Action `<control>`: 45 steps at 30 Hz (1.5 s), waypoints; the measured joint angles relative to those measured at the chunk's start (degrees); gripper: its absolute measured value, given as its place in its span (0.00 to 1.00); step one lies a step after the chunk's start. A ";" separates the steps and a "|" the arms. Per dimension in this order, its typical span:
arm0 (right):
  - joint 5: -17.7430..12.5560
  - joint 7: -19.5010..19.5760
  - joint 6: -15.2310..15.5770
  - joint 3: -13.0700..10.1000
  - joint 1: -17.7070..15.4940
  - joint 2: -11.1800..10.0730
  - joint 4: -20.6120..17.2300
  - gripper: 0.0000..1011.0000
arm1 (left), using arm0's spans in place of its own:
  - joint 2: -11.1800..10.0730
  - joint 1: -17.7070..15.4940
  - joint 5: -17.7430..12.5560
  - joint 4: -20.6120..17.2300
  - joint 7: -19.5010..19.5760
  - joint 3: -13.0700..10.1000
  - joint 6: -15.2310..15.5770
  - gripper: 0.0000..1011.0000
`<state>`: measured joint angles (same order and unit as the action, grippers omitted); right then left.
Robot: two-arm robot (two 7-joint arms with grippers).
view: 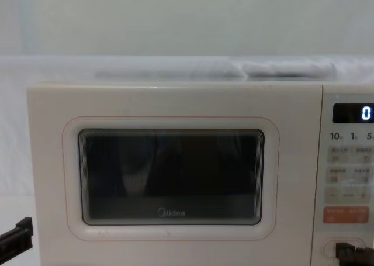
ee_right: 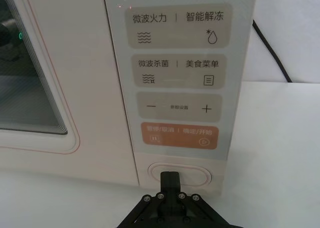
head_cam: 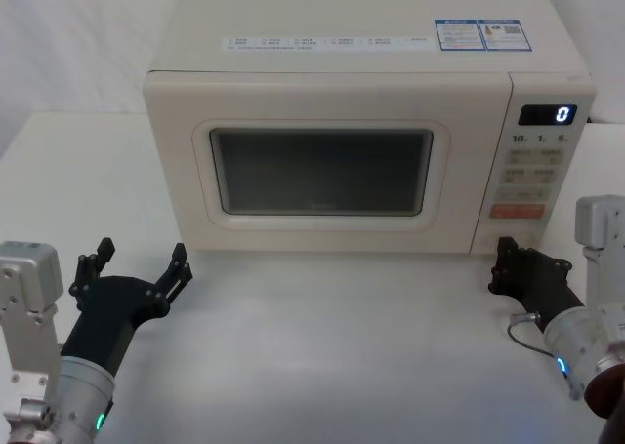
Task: Press the button to open the microwave door with one hand; close the microwave door with the other hand.
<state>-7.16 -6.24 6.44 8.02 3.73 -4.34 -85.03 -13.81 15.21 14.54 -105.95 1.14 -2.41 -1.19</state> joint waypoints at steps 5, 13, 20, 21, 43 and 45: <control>0.07 0.10 -0.25 -0.08 0.46 0.12 0.57 0.00 | 0.00 0.00 0.00 0.00 0.00 0.00 0.00 0.99; 0.24 0.13 -0.53 -0.06 1.25 0.38 1.43 0.00 | 0.00 0.00 0.00 0.00 0.00 0.00 0.00 0.99; 0.39 0.09 -1.03 -0.02 2.12 0.58 2.82 0.00 | 0.00 0.00 0.00 0.00 0.00 0.00 0.00 0.99; 0.43 0.04 -1.18 0.02 2.39 0.64 3.27 0.00 | 0.00 0.00 0.00 0.00 0.00 0.00 0.00 0.99; 0.30 -0.24 -2.93 -0.08 5.38 1.49 8.10 0.00 | 0.00 0.00 0.00 0.00 0.00 0.00 0.00 0.99; 0.27 -0.24 -2.96 -0.11 5.14 1.46 7.73 0.00 | 0.00 0.00 0.00 0.00 0.00 0.00 0.00 0.99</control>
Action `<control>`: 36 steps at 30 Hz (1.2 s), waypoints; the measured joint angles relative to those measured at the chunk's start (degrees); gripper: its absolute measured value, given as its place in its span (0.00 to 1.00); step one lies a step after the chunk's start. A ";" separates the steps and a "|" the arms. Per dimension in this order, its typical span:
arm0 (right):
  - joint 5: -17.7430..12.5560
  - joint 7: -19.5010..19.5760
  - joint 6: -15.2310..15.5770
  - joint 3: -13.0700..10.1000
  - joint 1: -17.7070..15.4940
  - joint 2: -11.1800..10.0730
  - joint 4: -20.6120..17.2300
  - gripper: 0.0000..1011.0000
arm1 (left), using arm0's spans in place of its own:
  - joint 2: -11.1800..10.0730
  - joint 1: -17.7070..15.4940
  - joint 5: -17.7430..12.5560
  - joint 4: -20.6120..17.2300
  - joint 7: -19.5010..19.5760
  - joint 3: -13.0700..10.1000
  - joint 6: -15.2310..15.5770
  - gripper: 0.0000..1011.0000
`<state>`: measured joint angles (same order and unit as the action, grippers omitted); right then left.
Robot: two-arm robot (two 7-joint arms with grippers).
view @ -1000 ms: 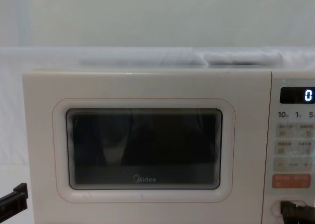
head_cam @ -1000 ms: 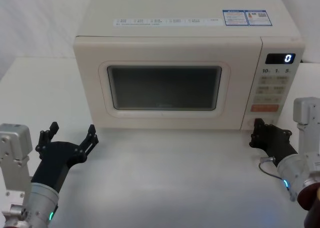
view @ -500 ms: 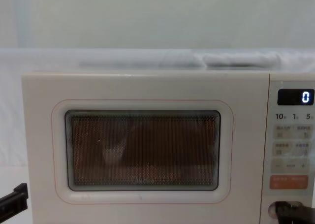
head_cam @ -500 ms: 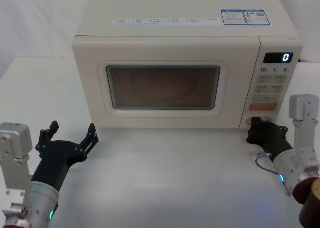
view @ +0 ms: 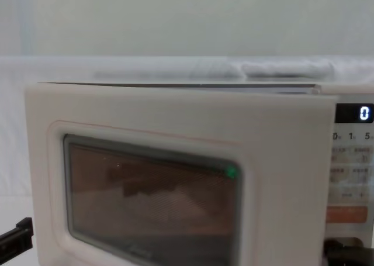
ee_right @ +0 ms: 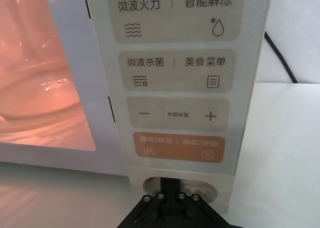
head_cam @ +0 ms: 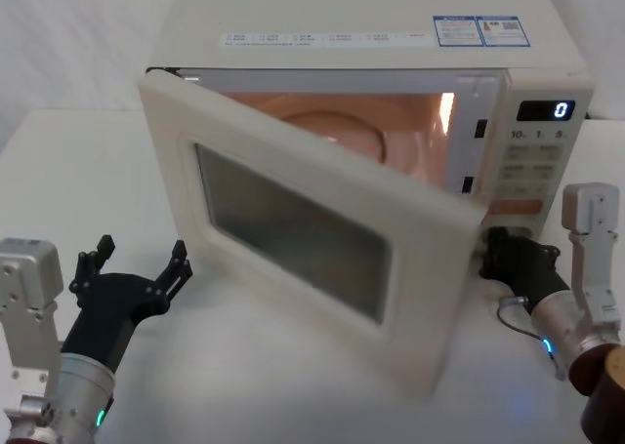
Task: Press the button to open the microwave door with one hand; close the microwave door with the other hand.
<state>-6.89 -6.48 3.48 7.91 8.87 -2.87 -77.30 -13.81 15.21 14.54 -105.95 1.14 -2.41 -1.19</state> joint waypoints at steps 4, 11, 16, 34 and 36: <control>-0.04 0.03 0.04 -0.13 -0.87 -0.14 -1.37 0.00 | 0.00 0.00 0.00 0.00 0.00 0.00 0.00 0.99; -0.03 0.27 0.46 -0.41 -3.01 -0.68 -4.79 0.00 | 0.00 0.00 0.00 0.00 0.00 0.00 0.00 0.99; 0.01 0.36 0.80 -0.53 -4.12 -0.95 -6.33 0.00 | 0.00 0.00 0.00 0.00 0.00 0.00 0.00 0.99; 0.65 0.41 2.10 0.22 -4.68 -0.84 -6.77 0.00 | 0.00 0.00 0.00 0.00 0.00 0.00 0.00 0.99; 0.70 0.42 2.26 0.24 -4.84 -0.84 -7.07 0.00 | 0.00 0.00 0.00 0.00 0.00 -0.01 0.00 0.99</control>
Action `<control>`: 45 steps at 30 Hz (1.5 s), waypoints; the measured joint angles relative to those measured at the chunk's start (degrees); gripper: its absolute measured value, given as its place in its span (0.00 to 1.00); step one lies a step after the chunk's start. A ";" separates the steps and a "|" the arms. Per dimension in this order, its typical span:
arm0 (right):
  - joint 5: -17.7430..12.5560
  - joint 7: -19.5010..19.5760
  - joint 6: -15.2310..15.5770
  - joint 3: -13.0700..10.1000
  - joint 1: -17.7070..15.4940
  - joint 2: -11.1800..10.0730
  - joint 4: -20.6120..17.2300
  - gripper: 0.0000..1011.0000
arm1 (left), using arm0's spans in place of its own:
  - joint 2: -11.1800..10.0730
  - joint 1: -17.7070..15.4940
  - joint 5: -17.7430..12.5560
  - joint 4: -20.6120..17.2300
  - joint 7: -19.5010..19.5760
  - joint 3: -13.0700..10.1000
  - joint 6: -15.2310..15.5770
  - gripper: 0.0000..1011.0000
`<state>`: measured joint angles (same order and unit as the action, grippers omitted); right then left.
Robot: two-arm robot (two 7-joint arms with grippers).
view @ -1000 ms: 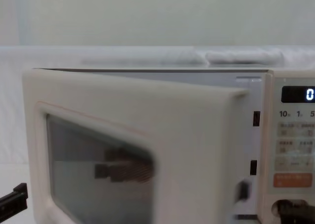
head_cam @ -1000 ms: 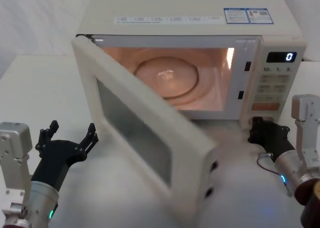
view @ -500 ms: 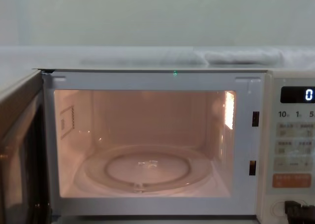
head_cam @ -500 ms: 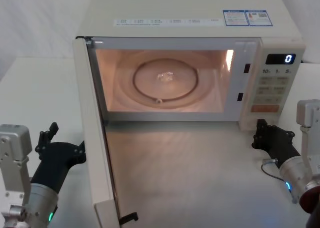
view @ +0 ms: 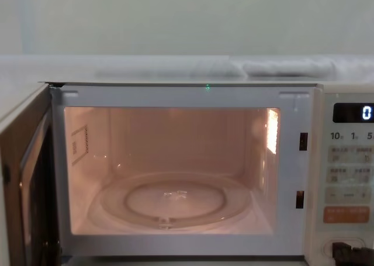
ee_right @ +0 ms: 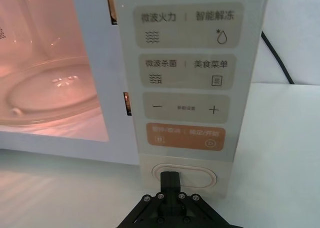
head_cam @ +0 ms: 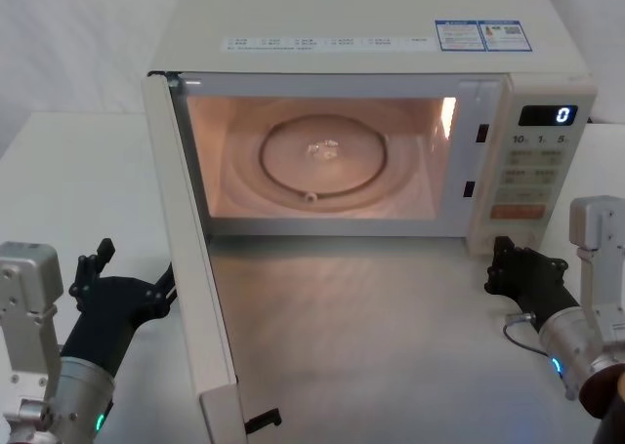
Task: Press the button to open the microwave door with one hand; close the microwave door with the other hand.
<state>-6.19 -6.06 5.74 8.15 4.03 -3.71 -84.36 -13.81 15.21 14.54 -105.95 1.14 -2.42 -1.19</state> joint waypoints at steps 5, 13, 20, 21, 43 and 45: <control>0.11 0.00 0.63 0.02 -1.38 -0.32 -2.55 0.00 | 0.00 0.00 0.00 0.00 0.00 0.00 0.00 0.99; 0.37 0.40 1.77 -0.66 -5.90 -1.28 -9.76 0.00 | 0.00 0.00 0.00 0.00 0.00 0.00 0.00 0.99; 0.46 1.41 1.95 -2.25 -11.39 -1.87 -16.98 0.00 | 0.00 0.00 0.00 0.00 0.00 0.01 0.00 0.99; 0.46 1.41 1.95 -2.25 -11.39 -1.87 -16.98 0.00 | 0.00 0.00 0.00 0.00 0.00 0.00 0.00 0.99; -1.73 -0.79 -0.58 -9.18 -18.11 -5.46 -25.52 0.00 | 0.00 0.00 0.00 0.00 0.00 0.01 0.00 0.99; -2.05 -1.27 -1.08 -9.59 -18.21 -5.88 -25.97 0.00 | 0.00 0.00 0.00 0.00 0.00 0.00 0.00 0.99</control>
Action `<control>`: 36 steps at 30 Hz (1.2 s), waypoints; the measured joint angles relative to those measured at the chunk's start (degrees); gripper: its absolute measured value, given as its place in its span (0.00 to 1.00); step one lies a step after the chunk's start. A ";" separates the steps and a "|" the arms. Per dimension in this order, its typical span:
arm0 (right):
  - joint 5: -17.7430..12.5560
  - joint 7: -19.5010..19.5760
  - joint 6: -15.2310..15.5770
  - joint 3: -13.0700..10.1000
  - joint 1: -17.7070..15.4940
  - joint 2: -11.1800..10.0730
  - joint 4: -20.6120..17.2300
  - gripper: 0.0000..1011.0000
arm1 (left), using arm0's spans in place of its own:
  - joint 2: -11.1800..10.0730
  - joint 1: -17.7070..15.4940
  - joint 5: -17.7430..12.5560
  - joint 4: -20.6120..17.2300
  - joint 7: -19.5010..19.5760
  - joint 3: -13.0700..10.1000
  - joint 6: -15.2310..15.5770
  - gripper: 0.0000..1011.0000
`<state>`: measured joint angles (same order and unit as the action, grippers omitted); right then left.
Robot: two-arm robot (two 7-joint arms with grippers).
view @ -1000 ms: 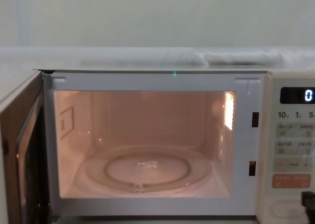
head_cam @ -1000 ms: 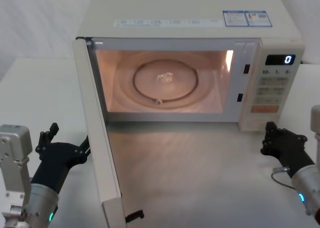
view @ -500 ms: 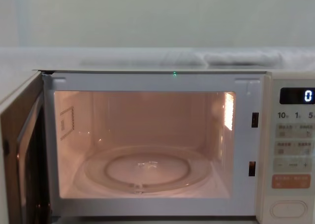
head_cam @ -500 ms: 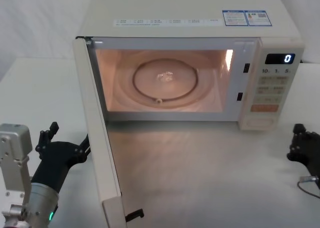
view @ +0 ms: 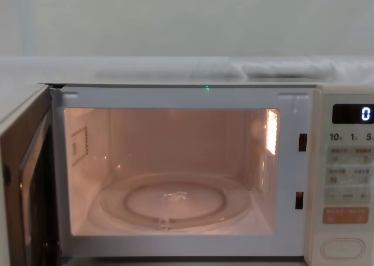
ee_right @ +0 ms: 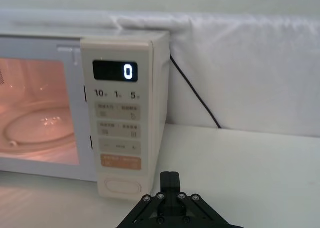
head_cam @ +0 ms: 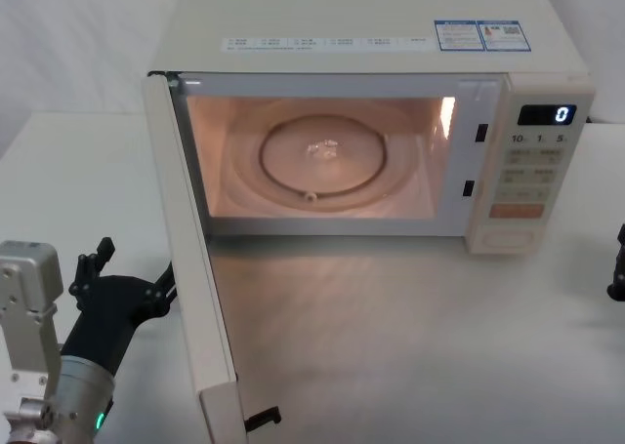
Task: Press the button to open the microwave door with one hand; close the microwave door with the other hand.
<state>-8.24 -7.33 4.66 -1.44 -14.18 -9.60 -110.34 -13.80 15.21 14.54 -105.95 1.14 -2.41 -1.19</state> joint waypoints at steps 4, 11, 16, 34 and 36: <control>-0.39 -0.62 -0.78 -0.26 -0.06 -0.58 -0.32 0.00 | 0.00 0.00 0.00 0.00 0.00 0.00 0.00 0.99; -1.18 -1.47 -1.56 -0.72 0.23 -1.51 0.44 0.00 | 0.00 0.00 0.00 0.00 0.00 0.00 0.00 0.99; -1.47 -1.95 -1.67 -0.92 0.36 -2.06 0.89 0.00 | 0.00 0.00 0.00 0.00 0.00 0.00 0.00 0.99; -1.43 -1.86 -1.67 -0.84 0.37 -1.87 0.77 0.35 | 0.00 0.00 0.00 0.00 0.00 0.00 0.00 0.99; -1.43 -1.85 -1.67 -0.85 0.36 -1.87 0.76 0.41 | 0.00 0.00 0.00 0.00 0.00 0.00 0.00 0.99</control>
<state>-9.67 -9.18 2.98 -2.29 -13.81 -11.46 -109.58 -13.81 15.21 14.54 -105.95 1.14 -2.41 -1.19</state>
